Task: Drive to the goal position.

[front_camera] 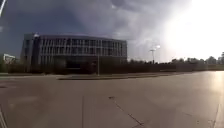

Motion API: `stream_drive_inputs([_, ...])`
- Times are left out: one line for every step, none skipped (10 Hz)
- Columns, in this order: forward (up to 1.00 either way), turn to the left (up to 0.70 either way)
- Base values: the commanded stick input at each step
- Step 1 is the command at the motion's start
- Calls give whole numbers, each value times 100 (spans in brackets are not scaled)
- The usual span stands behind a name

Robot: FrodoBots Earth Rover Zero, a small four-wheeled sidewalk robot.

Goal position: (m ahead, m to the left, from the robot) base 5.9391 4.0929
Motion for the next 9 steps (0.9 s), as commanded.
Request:
stream_drive_inputs([70, 35])
stream_drive_inputs([70, 35])
stream_drive_inputs([70, 35])
stream_drive_inputs([70, 7])
stream_drive_inputs([70, 0])
stream_drive_inputs([70, 0])
stream_drive_inputs([70, 0])
stream_drive_inputs([70, 0])
stream_drive_inputs([70, 0])
